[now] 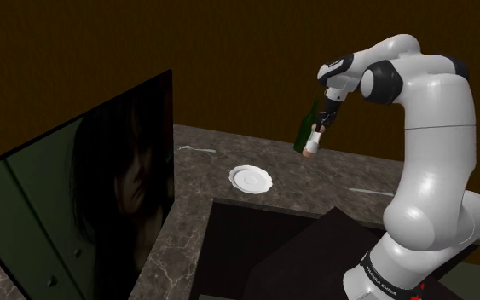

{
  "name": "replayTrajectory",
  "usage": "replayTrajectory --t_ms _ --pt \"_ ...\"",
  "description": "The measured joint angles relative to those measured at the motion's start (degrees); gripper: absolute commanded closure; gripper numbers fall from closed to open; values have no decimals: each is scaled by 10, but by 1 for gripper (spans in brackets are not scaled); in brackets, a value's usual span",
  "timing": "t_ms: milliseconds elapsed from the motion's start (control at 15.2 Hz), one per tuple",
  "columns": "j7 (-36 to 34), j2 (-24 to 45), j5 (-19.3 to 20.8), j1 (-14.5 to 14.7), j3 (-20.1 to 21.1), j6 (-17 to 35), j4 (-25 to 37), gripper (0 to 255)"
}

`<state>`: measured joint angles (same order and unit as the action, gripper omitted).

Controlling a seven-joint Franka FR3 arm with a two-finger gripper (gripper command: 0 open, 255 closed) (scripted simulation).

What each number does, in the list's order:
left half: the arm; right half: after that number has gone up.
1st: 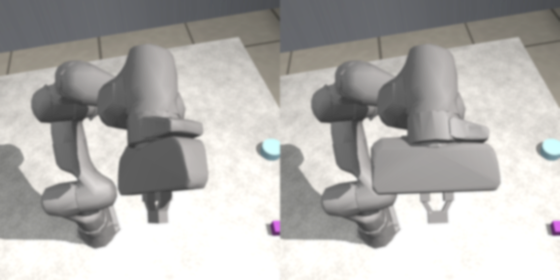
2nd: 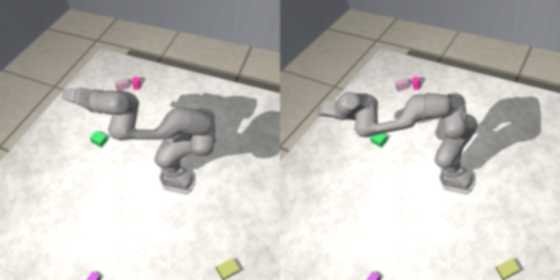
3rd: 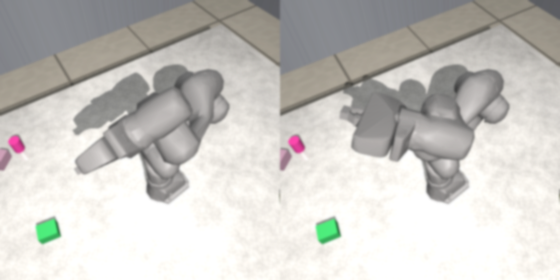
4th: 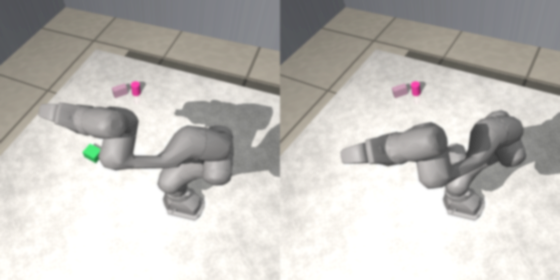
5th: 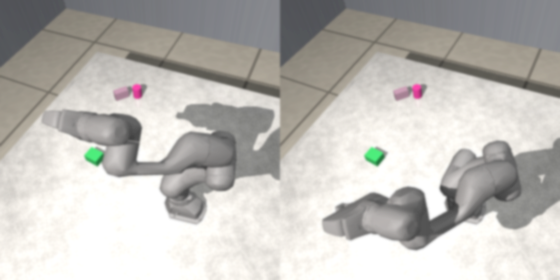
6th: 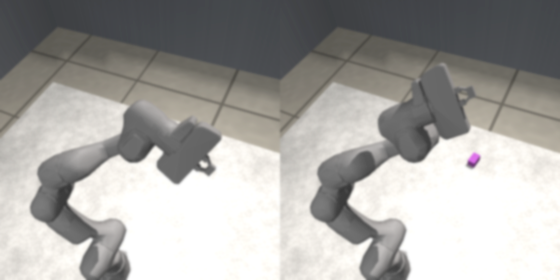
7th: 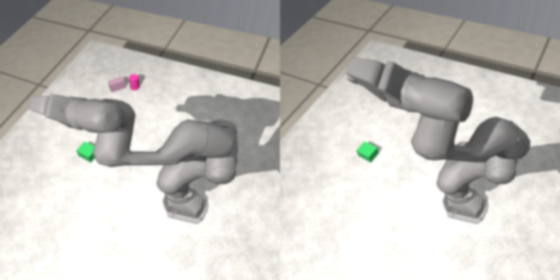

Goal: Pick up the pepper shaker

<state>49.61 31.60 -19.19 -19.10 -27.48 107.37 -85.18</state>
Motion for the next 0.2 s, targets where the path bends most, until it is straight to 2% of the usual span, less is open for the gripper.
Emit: replayTrajectory --t_ms 198 --pt "-3 -7 4 0 -2 -16 9 255"
